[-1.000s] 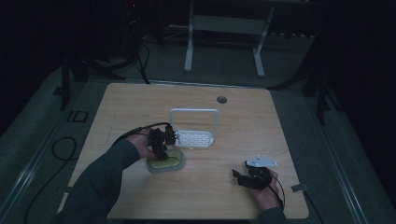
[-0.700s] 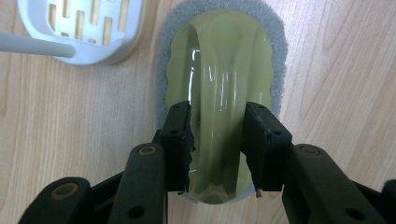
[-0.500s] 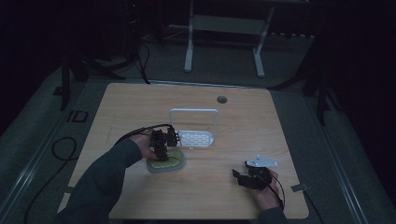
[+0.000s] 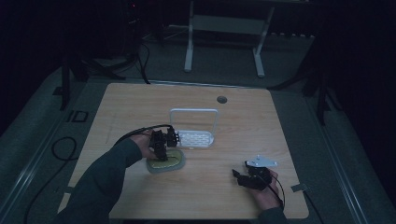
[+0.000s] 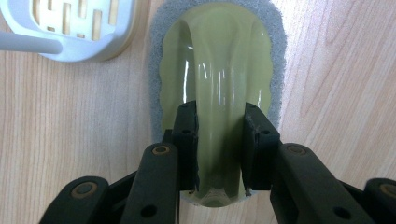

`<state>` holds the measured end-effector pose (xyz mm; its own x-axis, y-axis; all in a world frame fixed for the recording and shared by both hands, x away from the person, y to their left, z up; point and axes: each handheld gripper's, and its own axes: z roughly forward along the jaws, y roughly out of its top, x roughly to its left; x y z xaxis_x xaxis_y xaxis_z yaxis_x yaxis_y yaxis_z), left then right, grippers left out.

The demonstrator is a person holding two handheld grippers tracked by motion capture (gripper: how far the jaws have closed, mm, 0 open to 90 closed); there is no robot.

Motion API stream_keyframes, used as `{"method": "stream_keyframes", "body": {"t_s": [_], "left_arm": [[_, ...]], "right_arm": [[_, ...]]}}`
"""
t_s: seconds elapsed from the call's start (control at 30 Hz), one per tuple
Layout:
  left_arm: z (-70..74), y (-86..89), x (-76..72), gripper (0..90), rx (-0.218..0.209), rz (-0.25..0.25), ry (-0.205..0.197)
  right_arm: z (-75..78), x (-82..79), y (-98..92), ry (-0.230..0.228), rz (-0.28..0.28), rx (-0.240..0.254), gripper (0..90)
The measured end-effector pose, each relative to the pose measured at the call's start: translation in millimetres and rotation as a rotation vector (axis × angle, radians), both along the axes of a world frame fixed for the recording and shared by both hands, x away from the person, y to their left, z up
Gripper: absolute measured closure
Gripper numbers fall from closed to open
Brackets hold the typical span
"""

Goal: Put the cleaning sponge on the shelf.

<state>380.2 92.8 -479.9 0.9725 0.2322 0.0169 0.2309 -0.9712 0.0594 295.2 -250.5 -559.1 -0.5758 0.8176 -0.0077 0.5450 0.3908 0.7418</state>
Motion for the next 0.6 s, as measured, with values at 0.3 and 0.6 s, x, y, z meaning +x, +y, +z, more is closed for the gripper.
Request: {"method": "stream_keyframes", "body": {"t_s": [0.3, 0.6], "left_arm": [[1.3, -0.4, -1.2, 71.2, -0.005, -0.002, 0.001], [6.1, -2.1, -1.9, 71.3, -0.025, 0.002, -0.011]], "right_arm": [[0.0, 0.0, 0.0, 0.000, 0.000, 0.000, 32.9], [0.0, 0.0, 0.0, 0.000, 0.000, 0.000, 32.9]]}}
